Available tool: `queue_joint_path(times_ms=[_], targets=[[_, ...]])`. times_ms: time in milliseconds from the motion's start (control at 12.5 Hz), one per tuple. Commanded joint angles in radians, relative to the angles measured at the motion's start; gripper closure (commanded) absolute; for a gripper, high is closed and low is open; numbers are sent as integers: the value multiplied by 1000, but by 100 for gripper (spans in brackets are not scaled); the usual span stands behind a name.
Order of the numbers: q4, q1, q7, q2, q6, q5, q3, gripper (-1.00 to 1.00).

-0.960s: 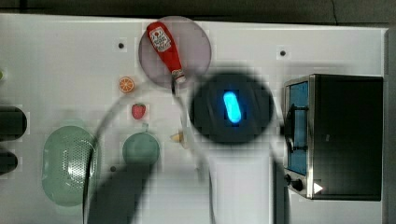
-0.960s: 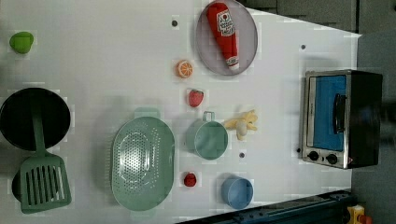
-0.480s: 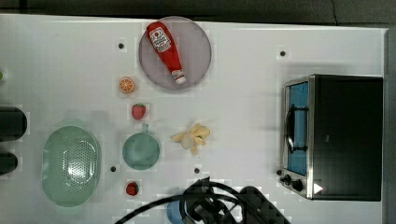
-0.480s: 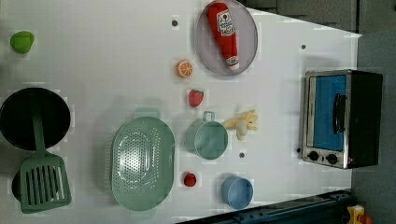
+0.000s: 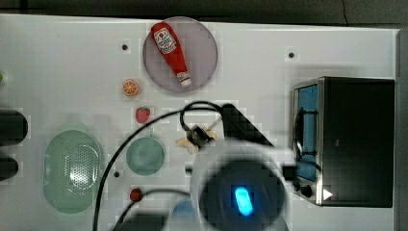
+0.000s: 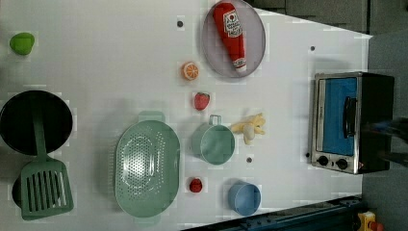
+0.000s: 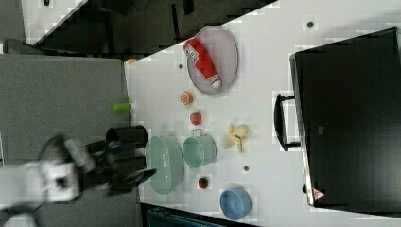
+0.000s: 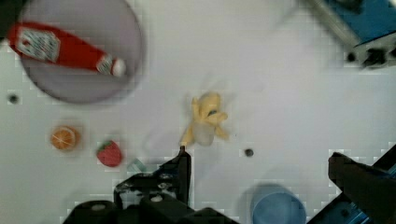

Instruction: Pick banana from table and place on oven.

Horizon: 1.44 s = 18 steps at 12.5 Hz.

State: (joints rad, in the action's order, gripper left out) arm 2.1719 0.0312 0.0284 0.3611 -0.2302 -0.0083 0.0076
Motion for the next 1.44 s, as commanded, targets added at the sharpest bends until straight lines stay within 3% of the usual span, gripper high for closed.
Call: queue_joint_path(times_ms=[80, 1040, 1440], targets=[[100, -7, -39, -79, -125, -18, 7, -100], [236, -18, -61, -537, -702, -17, 48, -100], [248, -24, -196, -650, -784, -17, 63, -100]])
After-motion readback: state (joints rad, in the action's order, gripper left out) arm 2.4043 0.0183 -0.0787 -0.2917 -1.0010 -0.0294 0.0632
